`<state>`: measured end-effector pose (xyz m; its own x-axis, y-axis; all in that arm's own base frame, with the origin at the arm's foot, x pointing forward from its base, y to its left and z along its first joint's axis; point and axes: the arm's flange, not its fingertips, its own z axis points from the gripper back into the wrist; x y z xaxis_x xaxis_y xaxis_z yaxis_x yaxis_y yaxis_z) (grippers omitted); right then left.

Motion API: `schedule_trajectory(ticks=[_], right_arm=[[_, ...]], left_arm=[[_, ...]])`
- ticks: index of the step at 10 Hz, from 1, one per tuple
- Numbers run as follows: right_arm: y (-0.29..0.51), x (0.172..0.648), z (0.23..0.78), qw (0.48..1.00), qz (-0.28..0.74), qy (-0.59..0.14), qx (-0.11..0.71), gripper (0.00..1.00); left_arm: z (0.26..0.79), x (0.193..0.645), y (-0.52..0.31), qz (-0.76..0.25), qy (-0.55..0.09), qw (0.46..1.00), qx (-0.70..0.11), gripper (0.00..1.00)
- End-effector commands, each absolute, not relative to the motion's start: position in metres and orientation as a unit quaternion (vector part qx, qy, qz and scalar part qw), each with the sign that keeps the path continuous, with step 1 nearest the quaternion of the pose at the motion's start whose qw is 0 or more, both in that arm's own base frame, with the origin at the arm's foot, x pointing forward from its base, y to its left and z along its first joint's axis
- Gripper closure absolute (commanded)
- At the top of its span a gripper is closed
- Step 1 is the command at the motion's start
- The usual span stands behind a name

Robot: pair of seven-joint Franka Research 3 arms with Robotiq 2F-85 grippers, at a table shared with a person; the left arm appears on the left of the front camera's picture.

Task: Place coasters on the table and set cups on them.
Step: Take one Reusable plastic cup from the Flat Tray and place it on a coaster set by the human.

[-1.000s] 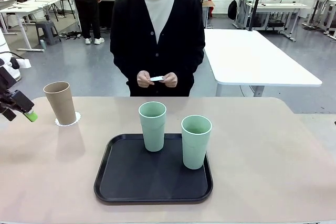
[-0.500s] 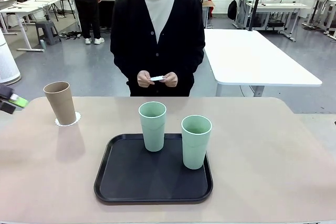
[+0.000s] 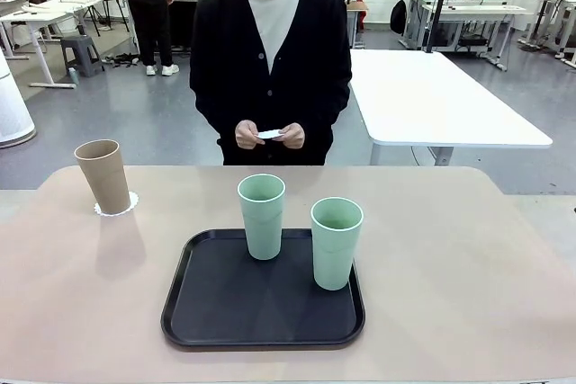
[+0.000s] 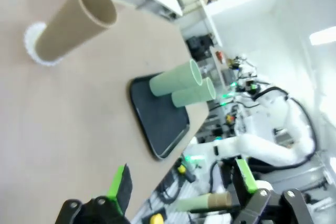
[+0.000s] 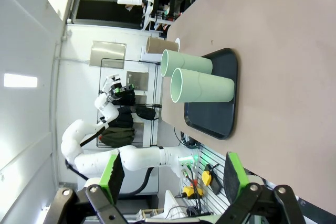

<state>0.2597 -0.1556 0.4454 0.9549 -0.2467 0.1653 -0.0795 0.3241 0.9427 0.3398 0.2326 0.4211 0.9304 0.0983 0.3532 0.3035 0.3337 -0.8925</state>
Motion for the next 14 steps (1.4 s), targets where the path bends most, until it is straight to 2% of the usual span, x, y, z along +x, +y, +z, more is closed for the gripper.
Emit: schedule_trajectory(ticks=[1,6,7,14], right_arm=[[-0.156,0.262,0.447,0.793,-0.046,-0.151,0.588,0.00],[-0.156,0.262,0.447,0.793,-0.046,-0.151,0.588,0.00],[-0.156,0.262,0.447,0.793,-0.046,-0.151,0.588,0.00],[-0.156,0.262,0.447,0.793,-0.046,-0.151,0.588,0.00]], left_arm=[[0.418,0.365,0.257,-0.043,-0.159,0.793,-0.586,0.00],[0.414,0.366,0.260,-0.076,-0.141,0.789,-0.593,0.00],[0.407,0.369,0.260,-0.045,-0.145,0.793,-0.589,0.00],[0.407,0.369,0.260,-0.045,-0.145,0.793,-0.589,0.00]])
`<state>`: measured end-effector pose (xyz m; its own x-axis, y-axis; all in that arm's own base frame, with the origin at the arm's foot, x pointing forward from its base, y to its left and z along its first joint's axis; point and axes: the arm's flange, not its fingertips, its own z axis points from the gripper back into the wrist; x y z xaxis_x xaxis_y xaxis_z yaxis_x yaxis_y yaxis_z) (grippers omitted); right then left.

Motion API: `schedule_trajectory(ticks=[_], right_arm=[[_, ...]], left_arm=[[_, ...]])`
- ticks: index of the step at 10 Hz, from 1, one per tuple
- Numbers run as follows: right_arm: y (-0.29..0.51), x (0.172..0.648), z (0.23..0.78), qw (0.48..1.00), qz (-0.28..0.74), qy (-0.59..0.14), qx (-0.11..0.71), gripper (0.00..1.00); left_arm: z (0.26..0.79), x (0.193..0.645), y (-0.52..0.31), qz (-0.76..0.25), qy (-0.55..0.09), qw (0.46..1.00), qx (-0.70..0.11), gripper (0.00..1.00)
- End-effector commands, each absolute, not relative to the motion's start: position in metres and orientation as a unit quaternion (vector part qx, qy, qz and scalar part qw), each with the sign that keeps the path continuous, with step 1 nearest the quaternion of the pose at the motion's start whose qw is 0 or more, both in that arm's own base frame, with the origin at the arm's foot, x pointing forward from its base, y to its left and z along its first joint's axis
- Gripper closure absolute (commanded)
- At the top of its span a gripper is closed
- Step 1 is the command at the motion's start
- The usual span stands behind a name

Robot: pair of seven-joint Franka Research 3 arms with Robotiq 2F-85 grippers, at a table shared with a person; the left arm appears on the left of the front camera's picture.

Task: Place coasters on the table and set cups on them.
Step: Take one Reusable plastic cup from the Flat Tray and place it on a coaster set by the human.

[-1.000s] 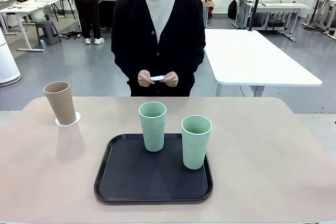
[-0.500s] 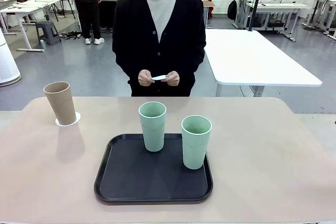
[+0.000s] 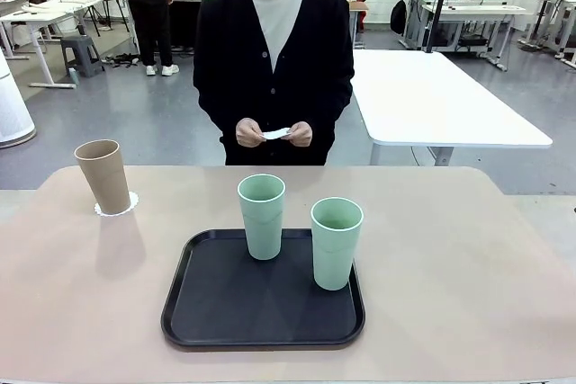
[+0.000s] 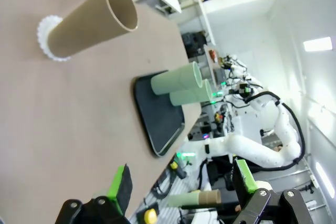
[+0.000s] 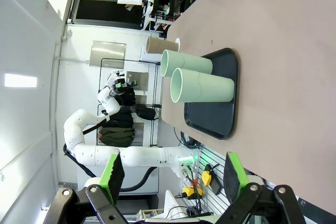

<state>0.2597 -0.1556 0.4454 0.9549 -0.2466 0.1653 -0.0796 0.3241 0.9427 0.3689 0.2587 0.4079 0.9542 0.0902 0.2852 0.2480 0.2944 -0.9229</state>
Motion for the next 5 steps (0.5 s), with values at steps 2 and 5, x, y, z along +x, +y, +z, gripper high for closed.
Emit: schedule_trajectory(ticks=[2,5], right_arm=[[-0.1558,0.2623,0.4470,0.793,-0.046,-0.151,0.588,0.00],[-0.1558,0.2623,0.4470,0.793,-0.046,-0.151,0.588,0.00]], left_arm=[[0.4075,0.3685,0.2597,-0.045,-0.145,0.793,-0.589,0.00],[0.4075,0.3685,0.2597,-0.045,-0.145,0.793,-0.589,0.00]])
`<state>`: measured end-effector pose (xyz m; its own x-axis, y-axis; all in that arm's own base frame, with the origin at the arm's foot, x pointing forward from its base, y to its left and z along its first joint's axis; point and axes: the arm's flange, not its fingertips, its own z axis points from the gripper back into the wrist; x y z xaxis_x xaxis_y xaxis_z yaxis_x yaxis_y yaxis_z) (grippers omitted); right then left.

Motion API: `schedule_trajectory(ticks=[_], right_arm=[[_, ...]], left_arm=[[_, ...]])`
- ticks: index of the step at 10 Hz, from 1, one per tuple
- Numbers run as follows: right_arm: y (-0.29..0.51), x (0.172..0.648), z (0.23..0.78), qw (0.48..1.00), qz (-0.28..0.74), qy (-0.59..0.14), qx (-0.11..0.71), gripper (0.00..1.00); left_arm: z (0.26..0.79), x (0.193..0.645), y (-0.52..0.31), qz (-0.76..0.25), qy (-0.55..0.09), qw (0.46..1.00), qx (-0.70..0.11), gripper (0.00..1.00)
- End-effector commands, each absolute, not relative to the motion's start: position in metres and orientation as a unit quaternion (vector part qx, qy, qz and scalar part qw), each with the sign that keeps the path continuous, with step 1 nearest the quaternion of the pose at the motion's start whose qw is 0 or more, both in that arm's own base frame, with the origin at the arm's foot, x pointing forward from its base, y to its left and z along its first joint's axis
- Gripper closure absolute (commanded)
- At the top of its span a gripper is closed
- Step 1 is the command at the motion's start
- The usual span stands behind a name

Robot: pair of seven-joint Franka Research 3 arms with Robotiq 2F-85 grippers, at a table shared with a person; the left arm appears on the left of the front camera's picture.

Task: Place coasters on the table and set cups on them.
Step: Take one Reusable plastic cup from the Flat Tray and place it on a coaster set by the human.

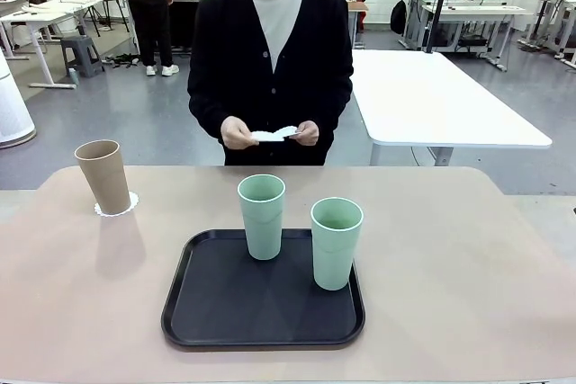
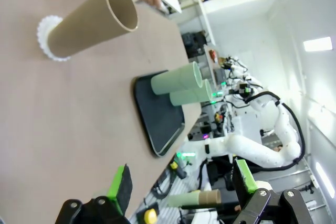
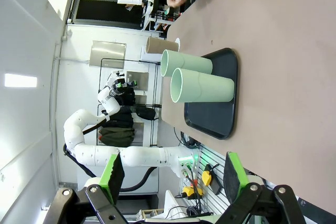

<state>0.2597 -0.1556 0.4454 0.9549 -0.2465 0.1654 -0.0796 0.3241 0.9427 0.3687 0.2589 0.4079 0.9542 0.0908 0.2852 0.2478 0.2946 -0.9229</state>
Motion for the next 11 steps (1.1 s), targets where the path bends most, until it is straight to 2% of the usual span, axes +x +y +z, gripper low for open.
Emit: schedule_trajectory(ticks=[1,11], right_arm=[[-0.1558,0.2623,0.4470,0.793,-0.046,-0.151,0.588,0.00],[-0.1558,0.2623,0.4470,0.793,-0.046,-0.151,0.588,0.00]], left_arm=[[0.4075,0.3685,0.2597,-0.045,-0.145,0.793,-0.589,0.00],[0.4075,0.3685,0.2597,-0.045,-0.145,0.793,-0.589,0.00]])
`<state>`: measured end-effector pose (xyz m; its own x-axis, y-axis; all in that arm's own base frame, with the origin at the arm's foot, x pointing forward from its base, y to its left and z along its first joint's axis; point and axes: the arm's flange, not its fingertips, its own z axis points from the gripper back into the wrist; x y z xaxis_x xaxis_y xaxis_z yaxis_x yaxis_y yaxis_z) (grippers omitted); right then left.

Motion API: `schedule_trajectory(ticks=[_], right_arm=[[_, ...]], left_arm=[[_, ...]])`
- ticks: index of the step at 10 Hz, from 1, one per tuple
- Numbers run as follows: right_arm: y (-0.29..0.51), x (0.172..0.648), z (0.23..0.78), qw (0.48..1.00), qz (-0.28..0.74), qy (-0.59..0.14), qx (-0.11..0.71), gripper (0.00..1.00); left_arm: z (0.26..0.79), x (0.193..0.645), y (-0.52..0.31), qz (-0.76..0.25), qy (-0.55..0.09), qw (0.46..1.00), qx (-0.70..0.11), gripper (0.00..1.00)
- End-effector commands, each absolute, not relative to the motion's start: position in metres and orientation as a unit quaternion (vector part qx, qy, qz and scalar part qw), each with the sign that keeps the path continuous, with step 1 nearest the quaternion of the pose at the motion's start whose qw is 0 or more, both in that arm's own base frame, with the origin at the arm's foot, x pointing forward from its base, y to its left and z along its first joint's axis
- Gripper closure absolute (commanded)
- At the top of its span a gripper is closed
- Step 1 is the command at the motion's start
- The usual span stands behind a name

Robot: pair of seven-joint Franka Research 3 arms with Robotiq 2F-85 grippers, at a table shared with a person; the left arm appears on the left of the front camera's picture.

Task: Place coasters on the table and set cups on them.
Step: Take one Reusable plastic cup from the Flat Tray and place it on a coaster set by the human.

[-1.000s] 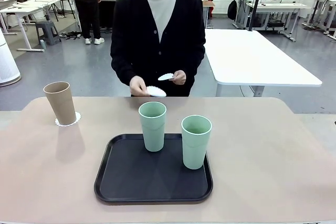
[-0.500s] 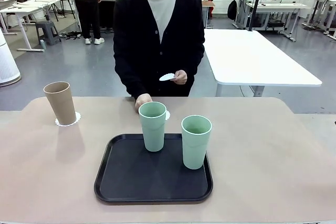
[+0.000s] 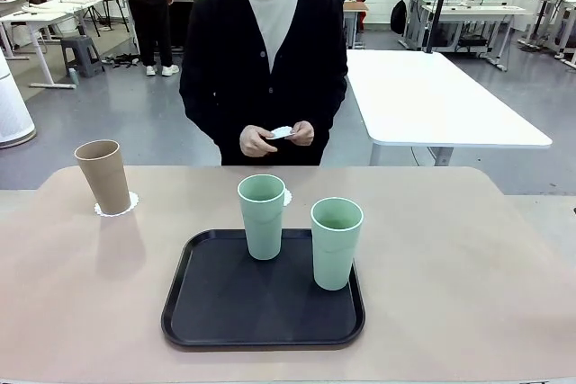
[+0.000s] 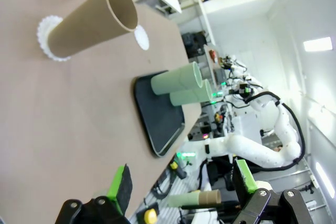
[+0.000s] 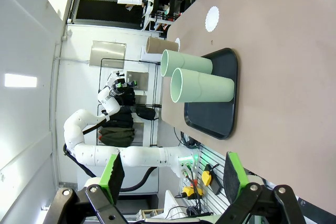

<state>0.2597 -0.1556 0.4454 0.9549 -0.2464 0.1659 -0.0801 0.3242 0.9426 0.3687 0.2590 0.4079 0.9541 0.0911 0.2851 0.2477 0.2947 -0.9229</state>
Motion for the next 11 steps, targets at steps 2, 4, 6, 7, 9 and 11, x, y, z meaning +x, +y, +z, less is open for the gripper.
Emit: schedule_trajectory(ticks=[2,4,6,7,9,11], right_arm=[[-0.1558,0.2623,0.4470,0.793,-0.046,-0.151,0.588,0.00],[-0.1558,0.2623,0.4470,0.793,-0.046,-0.151,0.588,0.00],[-0.1558,0.2623,0.4470,0.793,-0.046,-0.151,0.588,0.00],[-0.1558,0.2623,0.4470,0.793,-0.046,-0.151,0.588,0.00],[-0.1558,0.2623,0.4470,0.793,-0.046,-0.151,0.588,0.00],[-0.1558,0.2623,0.4470,0.793,-0.046,-0.151,0.588,0.00]], left_arm=[[0.4075,0.3685,0.2597,-0.045,-0.145,0.793,-0.589,0.00],[0.4075,0.3685,0.2597,-0.045,-0.145,0.793,-0.589,0.00],[0.4075,0.3685,0.2597,-0.045,-0.145,0.793,-0.589,0.00],[0.4075,0.3685,0.2597,-0.045,-0.145,0.793,-0.589,0.00],[0.4075,0.3685,0.2597,-0.045,-0.145,0.793,-0.589,0.00],[0.4079,0.3686,0.2590,-0.049,-0.143,0.792,-0.592,0.00]])
